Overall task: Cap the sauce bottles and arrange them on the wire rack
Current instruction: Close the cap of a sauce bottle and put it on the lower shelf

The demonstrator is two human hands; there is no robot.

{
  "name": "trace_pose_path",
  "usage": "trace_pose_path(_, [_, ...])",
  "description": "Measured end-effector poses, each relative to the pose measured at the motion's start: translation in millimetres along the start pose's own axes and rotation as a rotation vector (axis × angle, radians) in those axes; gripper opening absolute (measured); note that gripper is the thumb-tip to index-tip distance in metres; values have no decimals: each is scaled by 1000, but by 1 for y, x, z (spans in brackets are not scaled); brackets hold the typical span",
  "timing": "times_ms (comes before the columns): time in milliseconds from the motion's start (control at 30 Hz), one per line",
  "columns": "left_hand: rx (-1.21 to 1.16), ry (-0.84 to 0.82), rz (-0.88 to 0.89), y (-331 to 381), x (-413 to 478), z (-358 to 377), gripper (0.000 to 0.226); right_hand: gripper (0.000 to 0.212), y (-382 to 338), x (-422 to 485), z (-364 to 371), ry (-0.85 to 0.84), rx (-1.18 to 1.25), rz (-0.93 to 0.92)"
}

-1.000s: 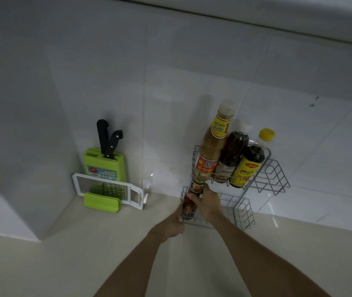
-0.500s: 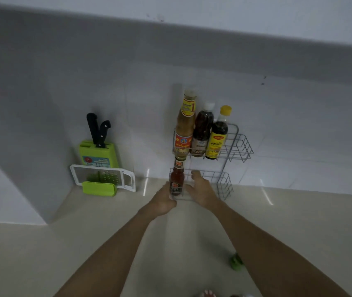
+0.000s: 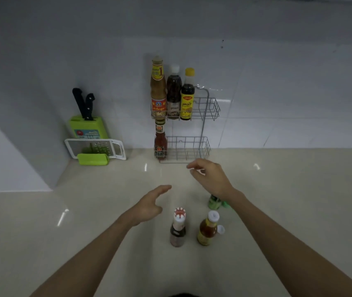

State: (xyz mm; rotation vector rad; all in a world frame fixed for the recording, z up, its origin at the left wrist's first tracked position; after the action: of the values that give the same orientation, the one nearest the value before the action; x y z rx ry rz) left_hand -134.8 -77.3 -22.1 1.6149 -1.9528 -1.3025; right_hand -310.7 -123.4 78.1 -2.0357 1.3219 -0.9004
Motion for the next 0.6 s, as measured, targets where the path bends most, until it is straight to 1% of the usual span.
trace_pose_path(67, [4, -99, 6, -2, -14, 29, 81, 13, -10, -22, 9, -92, -8, -55])
trace_pose_path(133, [-28, -140, -11, -6, -23, 55, 80, 13, -18, -40, 18, -189, 2, -69])
trace_pose_path(167, [-47, -128, -29, -8, -26, 65, 78, 15, -21, -47, 22, -224, 15, -63])
trace_pose_path(233, [-81, -60, -53, -10, -27, 77, 63, 28, -27, -57, 30, -286, 24, -38])
trace_pose_path(300, [-127, 17, -35, -7, -28, 82, 47, 41, -32, -64, 39, -346, -53, -46])
trace_pose_path(333, [-155, 47, -25, -4, -30, 83, 42, 43, -35, -66, 43, -365, -107, -68])
trace_pose_path(400, [-199, 101, -11, 1, -33, 81, 40, 39, -37, -68, 48, -381, -169, -102])
trace_pose_path(467, [-220, 130, -2, 6, -34, 77, 38, 33, -39, -67, 48, -398, -158, -113])
trace_pose_path(600, [-293, 101, 37, 26, -34, 57, 26, 26, -60, -46, 30, -462, -91, -166])
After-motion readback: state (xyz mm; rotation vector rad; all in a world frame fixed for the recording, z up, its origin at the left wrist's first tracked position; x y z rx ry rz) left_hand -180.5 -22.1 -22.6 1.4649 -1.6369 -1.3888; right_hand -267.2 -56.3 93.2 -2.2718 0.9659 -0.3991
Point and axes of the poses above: each hand's wrist, its own x-axis towards the middle knuckle, its own z-axis out of the palm, y = z × x, the point moved 8 cm from there along x, towards the middle knuckle, and after that the axes turned 7 degrees about x, right-handed, at the moved point
